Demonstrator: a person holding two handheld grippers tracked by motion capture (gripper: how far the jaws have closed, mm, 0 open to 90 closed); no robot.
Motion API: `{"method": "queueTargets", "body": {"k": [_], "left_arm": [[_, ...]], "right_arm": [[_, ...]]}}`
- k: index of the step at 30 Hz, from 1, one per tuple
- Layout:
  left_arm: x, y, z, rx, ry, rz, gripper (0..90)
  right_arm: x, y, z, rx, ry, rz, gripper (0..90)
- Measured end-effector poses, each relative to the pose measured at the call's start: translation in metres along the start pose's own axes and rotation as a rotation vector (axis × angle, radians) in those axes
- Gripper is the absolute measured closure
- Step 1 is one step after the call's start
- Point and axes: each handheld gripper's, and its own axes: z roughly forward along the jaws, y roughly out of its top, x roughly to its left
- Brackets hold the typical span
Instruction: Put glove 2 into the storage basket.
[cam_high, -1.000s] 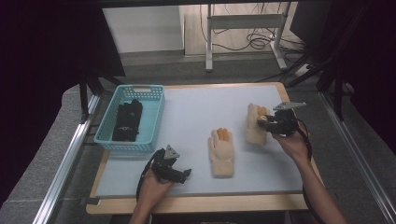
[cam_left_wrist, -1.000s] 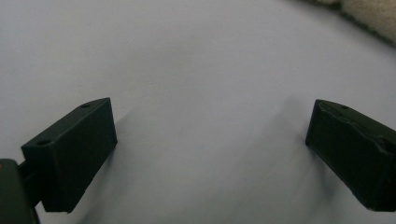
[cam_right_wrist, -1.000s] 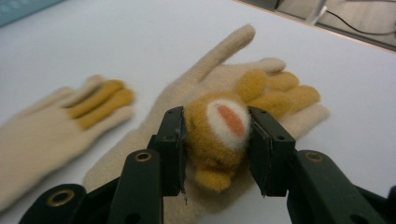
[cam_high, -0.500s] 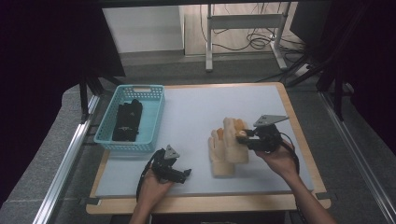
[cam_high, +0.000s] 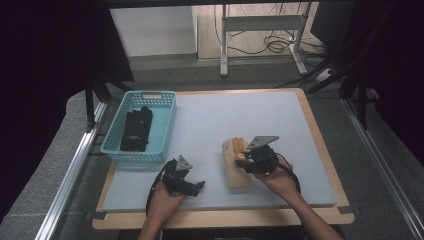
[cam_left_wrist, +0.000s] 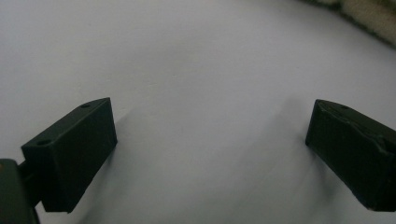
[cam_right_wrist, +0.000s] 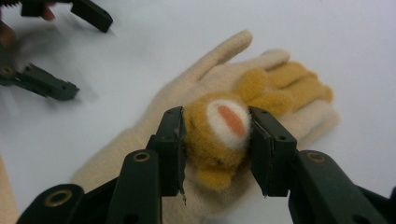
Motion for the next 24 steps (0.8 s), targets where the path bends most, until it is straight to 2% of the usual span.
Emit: {"method": "queueTargets", "body": {"k": [6, 9, 12, 17, 21, 24], "left_arm": [[0.000, 0.000, 0.000, 0.000, 0.000, 0.004, 2.3], [0.000, 0.000, 0.000, 0.000, 0.000, 0.003, 2.3], [0.000, 0.000, 0.000, 0.000, 0.000, -0.001, 2.3], [0.000, 0.000, 0.000, 0.000, 0.000, -0.001, 2.3], [0.000, 0.000, 0.000, -0.001, 0.001, -0.001, 2.3], [0.000, 0.000, 0.000, 0.000, 0.000, 0.002, 2.3]], "right_arm": [[-0.001, -0.008, 0.008, 0.019, 0.006, 0.026, 54.2], [-0.002, -0.009, 0.010, 0.021, 0.017, 0.041, 48.5], [-0.001, -0.009, 0.011, 0.032, 0.022, 0.032, 44.8], [-0.008, -0.003, -0.002, -0.015, -0.002, 0.041, 38.1], [-0.021, -0.006, -0.012, -0.027, -0.041, 0.054, 39.7], [-0.029, -0.016, -0.017, -0.040, -0.048, 0.074, 47.4]]}}
